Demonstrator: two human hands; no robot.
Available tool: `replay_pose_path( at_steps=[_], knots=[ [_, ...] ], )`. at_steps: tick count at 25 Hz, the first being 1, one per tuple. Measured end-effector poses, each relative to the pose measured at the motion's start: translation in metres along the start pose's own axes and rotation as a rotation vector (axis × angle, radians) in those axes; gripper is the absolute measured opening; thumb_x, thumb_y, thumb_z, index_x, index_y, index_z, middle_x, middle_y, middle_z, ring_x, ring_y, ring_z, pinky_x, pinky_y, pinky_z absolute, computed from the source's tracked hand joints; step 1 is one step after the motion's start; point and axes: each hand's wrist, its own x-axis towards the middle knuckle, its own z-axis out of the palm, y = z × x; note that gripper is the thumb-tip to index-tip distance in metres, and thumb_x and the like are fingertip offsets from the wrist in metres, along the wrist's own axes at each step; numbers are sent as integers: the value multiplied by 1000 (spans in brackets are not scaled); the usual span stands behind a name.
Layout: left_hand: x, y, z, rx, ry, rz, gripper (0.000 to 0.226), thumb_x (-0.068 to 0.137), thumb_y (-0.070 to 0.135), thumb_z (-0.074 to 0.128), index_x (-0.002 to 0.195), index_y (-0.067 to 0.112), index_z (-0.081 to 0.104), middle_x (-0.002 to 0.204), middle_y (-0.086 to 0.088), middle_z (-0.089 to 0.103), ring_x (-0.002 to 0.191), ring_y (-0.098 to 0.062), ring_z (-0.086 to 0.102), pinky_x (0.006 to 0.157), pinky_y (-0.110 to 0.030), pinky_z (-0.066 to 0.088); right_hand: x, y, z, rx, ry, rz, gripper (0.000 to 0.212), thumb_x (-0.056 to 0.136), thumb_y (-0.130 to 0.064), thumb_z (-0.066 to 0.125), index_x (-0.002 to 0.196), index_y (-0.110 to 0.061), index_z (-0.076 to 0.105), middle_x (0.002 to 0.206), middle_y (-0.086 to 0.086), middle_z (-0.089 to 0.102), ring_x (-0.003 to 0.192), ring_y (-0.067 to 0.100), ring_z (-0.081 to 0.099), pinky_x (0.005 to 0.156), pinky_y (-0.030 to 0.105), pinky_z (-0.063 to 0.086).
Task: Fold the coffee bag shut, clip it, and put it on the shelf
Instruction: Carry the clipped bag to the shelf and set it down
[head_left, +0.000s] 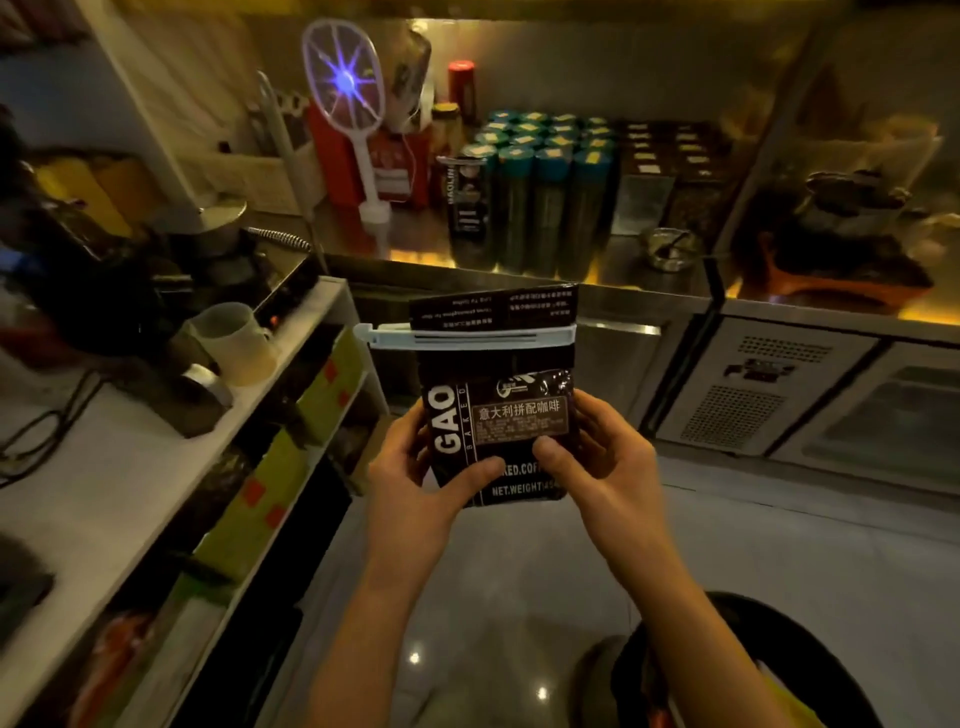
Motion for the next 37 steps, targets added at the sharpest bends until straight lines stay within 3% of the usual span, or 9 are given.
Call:
replay_pose_path(
  at_steps=[8,13,17,20,25,28,32,34,37],
  knots=[
    [138,-42,3,53,144,-69,90,54,42,86,137,23,54,124,6,69,114,-6,65,93,-38,58,148,71,19,43,-79,63,41,83,-28,73,121,-37,60,118,-8,70,111,12,66,90,29,55],
    [274,-61,-11,11,102,-63,91,52,42,85,136,25,54,120,9,71,111,-4,66,85,-23,58,269,97,49,15,-33,75,44,80,-27,72,122,-30,60,117,-6,71,110,13,67,92,38,56],
    [378,-68,-10,-33,47,-47,81,56,38,86,131,27,58,113,18,72,106,1,68,75,-13,56,364,109,60,-12,2,65,44,79,-29,72,121,-31,60,118,-7,70,111,12,66,91,34,56],
    [436,-78,-7,-21,27,-59,72,59,41,85,126,35,59,116,18,72,109,-1,67,80,-18,58,419,129,64,-24,19,95,44,78,-31,72,120,-32,60,117,-8,70,111,11,66,91,35,55],
    [545,-112,5,17,49,-93,83,55,44,86,131,25,58,114,17,72,106,2,67,76,-13,56,522,189,65,15,4,136,41,80,-27,73,120,-29,61,117,-7,71,109,12,67,89,31,56],
    [612,-131,20,43,32,-135,75,61,31,89,130,23,60,114,9,74,106,-3,69,79,-19,58,584,225,56,-14,17,140,47,82,-29,73,126,-28,57,119,-12,69,112,9,65,88,28,56],
    [701,-167,38,128,21,-166,65,70,12,88,129,18,60,113,3,74,107,-10,69,83,-20,57,664,276,51,-91,7,212,48,85,-23,72,125,-39,51,115,-23,66,113,-1,61,92,23,52],
    [726,-188,39,166,28,-200,68,70,8,88,131,16,58,116,5,71,109,-12,68,83,-17,55,685,301,53,-106,9,295,50,86,-14,72,125,-35,50,114,-20,65,111,0,61,96,30,52],
    [749,-222,38,222,-17,-272,69,71,7,87,130,22,57,117,5,71,111,-16,68,87,-26,56,701,336,59,-140,8,402,49,86,-8,71,127,-28,52,119,-9,66,112,7,63,97,39,53]
  ],
)
